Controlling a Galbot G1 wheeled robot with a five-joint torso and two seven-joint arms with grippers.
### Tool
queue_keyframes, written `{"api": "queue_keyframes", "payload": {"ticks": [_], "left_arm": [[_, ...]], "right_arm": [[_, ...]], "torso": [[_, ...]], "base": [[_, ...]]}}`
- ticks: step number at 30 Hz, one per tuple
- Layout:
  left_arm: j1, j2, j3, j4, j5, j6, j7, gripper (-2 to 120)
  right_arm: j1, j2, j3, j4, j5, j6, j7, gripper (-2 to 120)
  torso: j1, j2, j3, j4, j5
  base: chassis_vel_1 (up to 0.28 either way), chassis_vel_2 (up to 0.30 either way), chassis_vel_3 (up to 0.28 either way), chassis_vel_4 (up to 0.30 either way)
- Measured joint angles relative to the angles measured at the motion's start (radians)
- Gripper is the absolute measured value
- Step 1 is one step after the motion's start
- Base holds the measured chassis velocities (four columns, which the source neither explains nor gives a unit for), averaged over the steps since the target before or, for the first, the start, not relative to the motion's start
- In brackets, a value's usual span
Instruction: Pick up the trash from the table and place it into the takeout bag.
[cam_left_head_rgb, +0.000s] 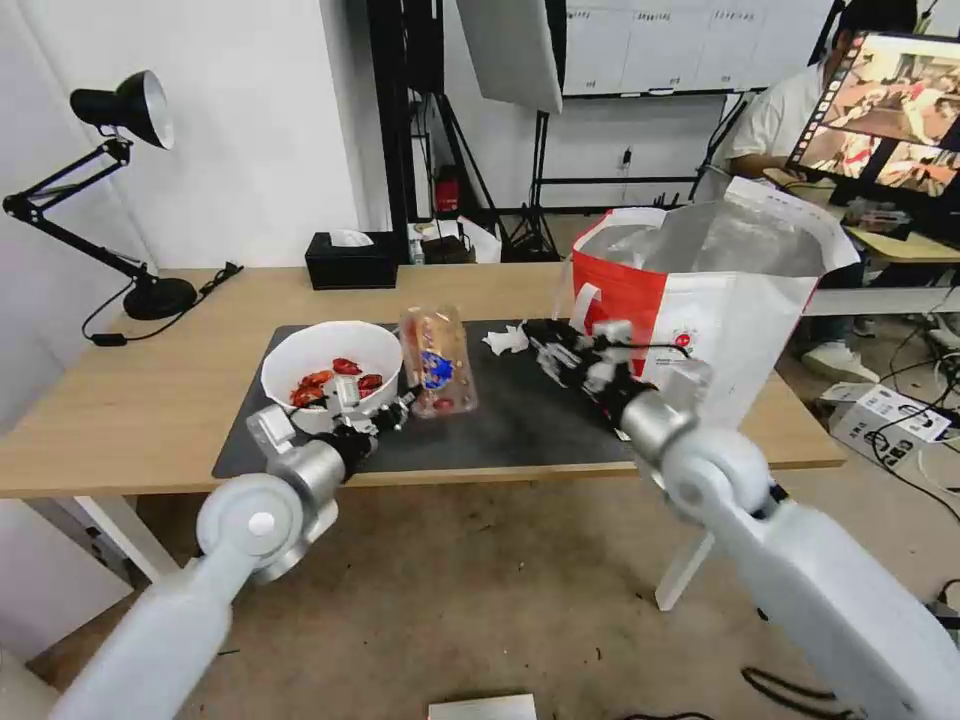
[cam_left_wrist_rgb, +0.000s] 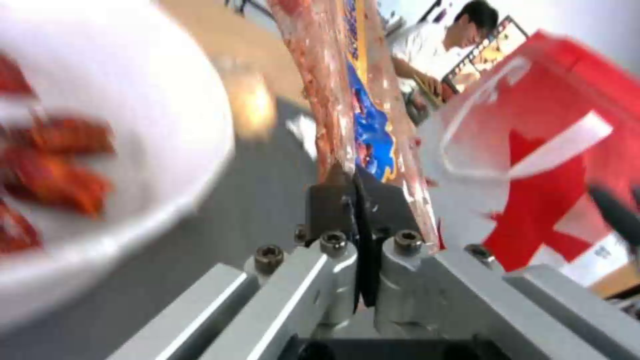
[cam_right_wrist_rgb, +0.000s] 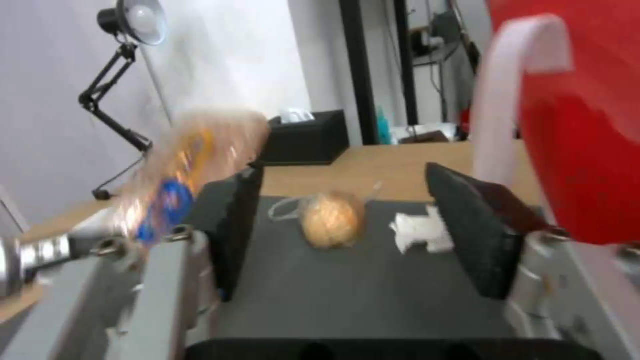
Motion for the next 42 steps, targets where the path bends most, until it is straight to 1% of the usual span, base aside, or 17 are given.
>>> {"api": "queue_keyframes", "payload": {"ticks": [1,3,4,7,9,11,14,16,18,20,24,29,31,34,36,38,42], "left_arm": [[0.0,0.0,0.0,0.0,0.0,0.0,0.0,0],[-0.02,0.028,-0.011,-0.009,0.012,-0.009,0.004,0],[-0.02,0.028,-0.011,-0.009,0.012,-0.009,0.004,0],[-0.075,0.07,-0.01,-0.02,0.026,-0.023,0.021,0],[-0.107,0.09,0.0,-0.02,0.032,-0.028,0.031,0],[-0.131,0.101,0.01,-0.02,0.037,-0.03,0.035,0],[-0.225,0.126,0.055,-0.012,0.055,-0.043,0.048,0],[-0.25,0.13,0.07,-0.006,0.058,-0.046,0.05,0],[-0.324,0.131,0.116,0.011,0.062,-0.053,0.055,0],[-0.352,0.127,0.137,0.019,0.066,-0.057,0.057,0],[-0.447,0.095,0.207,0.054,0.084,-0.068,0.066,0],[-0.622,0.032,0.336,0.12,0.103,-0.086,0.064,0],[-0.665,0.012,0.368,0.14,0.104,-0.087,0.062,0],[-0.764,-0.05,0.441,0.202,0.104,-0.096,0.052,0],[-0.785,-0.07,0.458,0.22,0.104,-0.098,0.048,0],[-0.839,-0.139,0.511,0.276,0.106,-0.103,0.036,0],[-0.871,-0.183,0.545,0.315,0.114,-0.106,0.034,0]], "right_arm": [[0.0,0.0,0.0,0.0,0.0,0.0,0.0,65],[-0.101,0.014,0.038,0.043,-0.035,0.013,0.001,76],[-0.101,0.014,0.038,0.043,-0.035,0.013,0.001,76],[-0.242,0.061,0.081,0.11,-0.079,0.039,0.015,91],[-0.3,0.085,0.096,0.13,-0.11,0.062,0.02,96],[-0.34,0.102,0.109,0.143,-0.141,0.08,0.021,98],[-0.484,0.158,0.167,0.188,-0.256,0.152,0.017,100],[-0.522,0.167,0.182,0.198,-0.289,0.173,0.011,100],[-0.619,0.187,0.241,0.217,-0.394,0.233,-0.016,100],[-0.648,0.191,0.26,0.221,-0.421,0.251,-0.024,100],[-0.719,0.198,0.315,0.215,-0.484,0.32,-0.05,100],[-0.763,0.222,0.346,0.171,-0.573,0.389,-0.084,100],[-0.771,0.23,0.348,0.165,-0.59,0.396,-0.089,100],[-0.787,0.254,0.347,0.155,-0.617,0.404,-0.096,100],[-0.79,0.26,0.345,0.151,-0.623,0.407,-0.097,100],[-0.799,0.274,0.337,0.138,-0.641,0.417,-0.097,100],[-0.806,0.281,0.327,0.13,-0.654,0.421,-0.096,100]], "torso": [[0.0,0.0,0.0,0.0,0.0],[0.0,0.0,0.0,-0.0002,0.0001],[0.0,0.0,0.0,-0.0002,0.0001],[0.0,0.0,0.0,0.0,0.0],[0.0,0.0,0.0,0.0,0.0],[0.0,0.0,0.0,0.0,0.0],[0.0,0.0,0.0,0.0001,0.0],[0.0,0.0,0.0,-0.0001,0.0],[0.0,0.0,0.0,0.0,0.0],[0.0,0.0,0.0,-0.0002,0.0001],[0.0,0.0,0.0,-0.0001,-0.0002],[0.0,0.0,0.0,-0.0002,0.0004],[0.0,0.0,0.0,-0.0002,0.0004],[0.0,0.0,0.0,-0.0001,0.0004],[0.0,0.0,0.0,0.0001,0.0003],[0.0,0.0,0.0,0.0,0.0003],[0.0,0.0,0.0,-0.0002,0.0003]], "base": [[0.0,0.0,0.0,0.0],[0.0,0.0,0.0,0.0],[0.0,0.0,0.0,0.0],[0.0,0.0,0.0,0.0],[0.0,0.0,0.0,0.0],[0.0,0.0,0.0,0.0],[0.0,0.0,0.0,0.0],[0.0,0.0,0.0,0.0],[0.0,0.0,0.0,0.0],[0.0,0.0,0.0,0.0],[0.0,0.0,0.0,0.0],[0.0,0.0,0.0,0.0],[0.0,0.0,0.0,0.0],[0.0,0.0,0.0,0.0],[0.0,0.0,0.0,0.0],[0.0,0.0,0.0,0.0],[0.0,0.0,0.0,0.0]]}}
